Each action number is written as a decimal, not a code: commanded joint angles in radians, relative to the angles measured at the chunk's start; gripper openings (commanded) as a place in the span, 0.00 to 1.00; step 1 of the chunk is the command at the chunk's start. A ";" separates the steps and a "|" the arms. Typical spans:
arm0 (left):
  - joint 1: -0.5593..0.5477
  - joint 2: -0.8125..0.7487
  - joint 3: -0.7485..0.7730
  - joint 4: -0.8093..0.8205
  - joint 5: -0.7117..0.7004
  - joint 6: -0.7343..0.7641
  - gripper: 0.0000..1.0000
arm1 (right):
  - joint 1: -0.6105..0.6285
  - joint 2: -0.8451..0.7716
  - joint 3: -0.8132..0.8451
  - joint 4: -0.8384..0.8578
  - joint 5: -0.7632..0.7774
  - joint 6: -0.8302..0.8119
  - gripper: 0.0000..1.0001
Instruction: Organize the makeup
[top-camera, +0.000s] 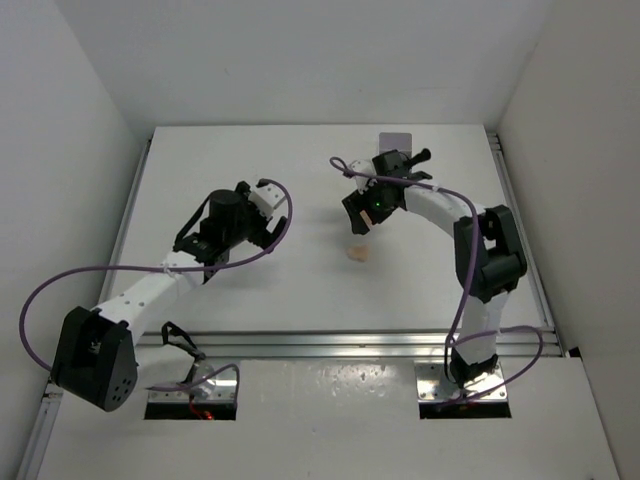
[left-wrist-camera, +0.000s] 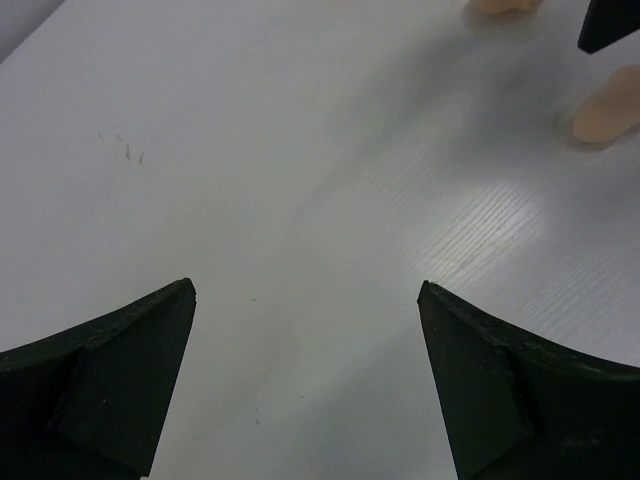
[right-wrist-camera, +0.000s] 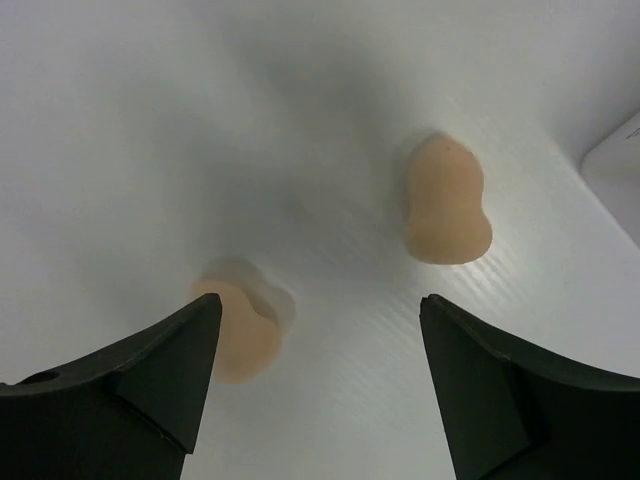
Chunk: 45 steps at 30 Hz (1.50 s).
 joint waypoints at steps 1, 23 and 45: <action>0.005 -0.049 -0.002 0.026 0.022 -0.016 1.00 | -0.006 0.047 0.100 -0.081 0.029 -0.045 0.81; -0.005 -0.059 -0.002 -0.001 0.022 -0.016 1.00 | 0.013 0.279 0.278 -0.079 0.145 -0.139 0.43; 0.014 -0.039 -0.021 0.020 0.022 -0.016 1.00 | -0.154 0.052 0.410 0.186 0.069 0.025 0.00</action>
